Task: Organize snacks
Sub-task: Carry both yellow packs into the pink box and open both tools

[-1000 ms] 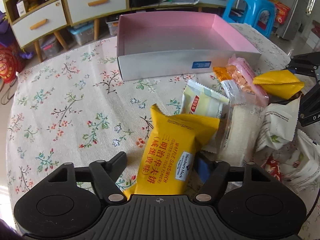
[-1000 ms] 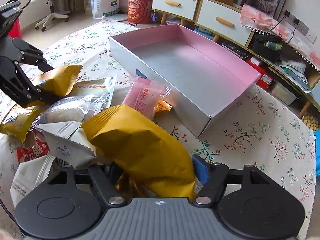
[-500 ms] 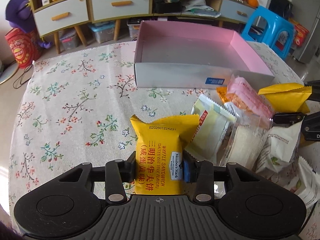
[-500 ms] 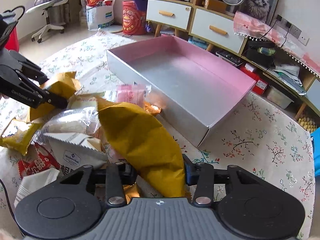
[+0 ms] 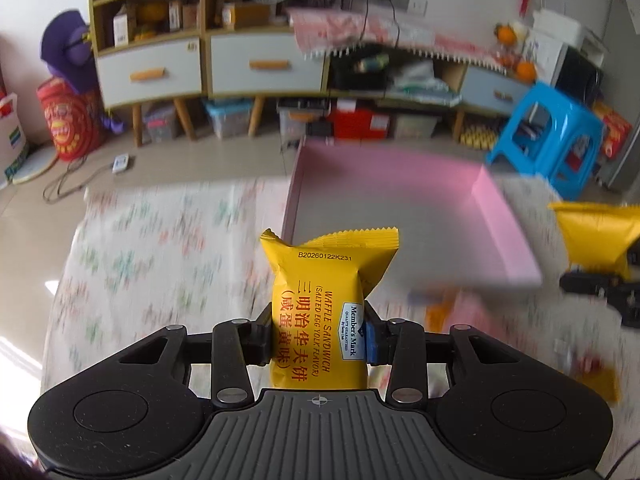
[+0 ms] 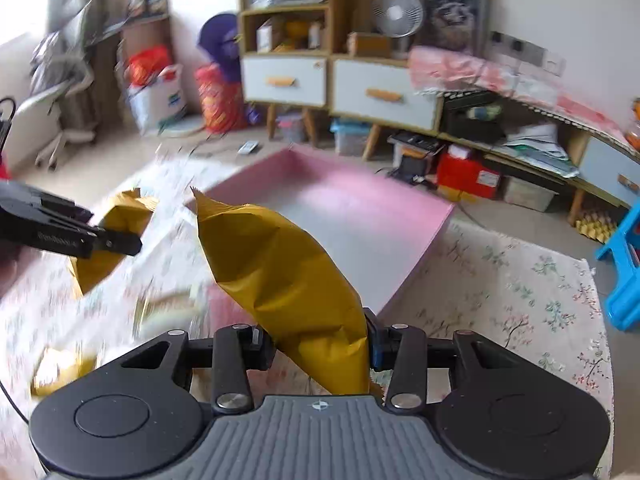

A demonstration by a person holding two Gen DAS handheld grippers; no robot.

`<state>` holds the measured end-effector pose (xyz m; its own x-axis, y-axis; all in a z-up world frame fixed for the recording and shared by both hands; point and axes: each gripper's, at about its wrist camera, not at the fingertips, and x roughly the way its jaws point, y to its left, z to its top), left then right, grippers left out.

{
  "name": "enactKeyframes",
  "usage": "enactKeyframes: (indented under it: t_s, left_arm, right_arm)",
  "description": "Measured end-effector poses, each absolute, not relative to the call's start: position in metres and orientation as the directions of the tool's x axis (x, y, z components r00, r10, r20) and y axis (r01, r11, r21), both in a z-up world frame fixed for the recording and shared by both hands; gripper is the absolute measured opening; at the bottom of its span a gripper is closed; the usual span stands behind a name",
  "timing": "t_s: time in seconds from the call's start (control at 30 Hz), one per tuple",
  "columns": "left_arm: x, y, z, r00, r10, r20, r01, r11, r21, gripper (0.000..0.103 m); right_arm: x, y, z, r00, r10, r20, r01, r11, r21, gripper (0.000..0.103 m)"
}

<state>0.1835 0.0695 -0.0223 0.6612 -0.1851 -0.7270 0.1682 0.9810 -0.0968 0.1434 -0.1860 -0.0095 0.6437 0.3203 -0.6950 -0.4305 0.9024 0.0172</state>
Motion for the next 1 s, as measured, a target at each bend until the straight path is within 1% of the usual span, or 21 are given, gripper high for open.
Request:
enactKeyframes:
  t_s: [0.1, 0.27, 0.4, 0.6, 0.77, 0.93, 1.0]
  left_arm:
    - [0.208, 0.056, -0.014, 0.694, -0.195, -0.693, 0.17, 0.98, -0.106, 0.037]
    - [0.246, 0.033, -0.02, 0.726, -0.168, -0.667, 0.167, 0.984, -0.066, 0.037]
    - [0.266, 0.022, -0.041, 0.729, -0.134, -0.672, 0.159, 0.987, -0.025, 0.037]
    - [0.271, 0.014, -0.066, 0.705, -0.081, -0.705, 0.158, 0.986, 0.045, 0.037]
    - [0.263, 0.015, -0.07, 0.662, -0.062, -0.747, 0.15, 0.987, 0.052, 0.037]
    - [0.254, 0.025, -0.074, 0.614, -0.085, -0.785, 0.111, 0.994, -0.021, 0.037]
    - [0.25, 0.027, -0.075, 0.611, -0.092, -0.786, 0.105, 0.994, -0.035, 0.038]
  right_arm:
    - [0.16, -0.188, -0.005, 0.661, 0.331, -0.674, -0.377, 0.922, 0.083, 0.029]
    - [0.184, -0.191, -0.013, 0.667, 0.361, -0.652, -0.311, 0.93, 0.196, 0.03]
    - [0.204, -0.191, -0.024, 0.652, 0.398, -0.645, -0.27, 0.917, 0.294, 0.03]
    - [0.218, -0.184, -0.04, 0.609, 0.451, -0.653, -0.244, 0.889, 0.386, 0.03]
    - [0.22, -0.181, -0.049, 0.576, 0.431, -0.695, -0.238, 0.901, 0.362, 0.03]
    - [0.218, -0.187, -0.052, 0.568, 0.39, -0.725, -0.211, 0.92, 0.329, 0.031]
    - [0.216, -0.188, -0.051, 0.571, 0.375, -0.73, -0.207, 0.926, 0.315, 0.031]
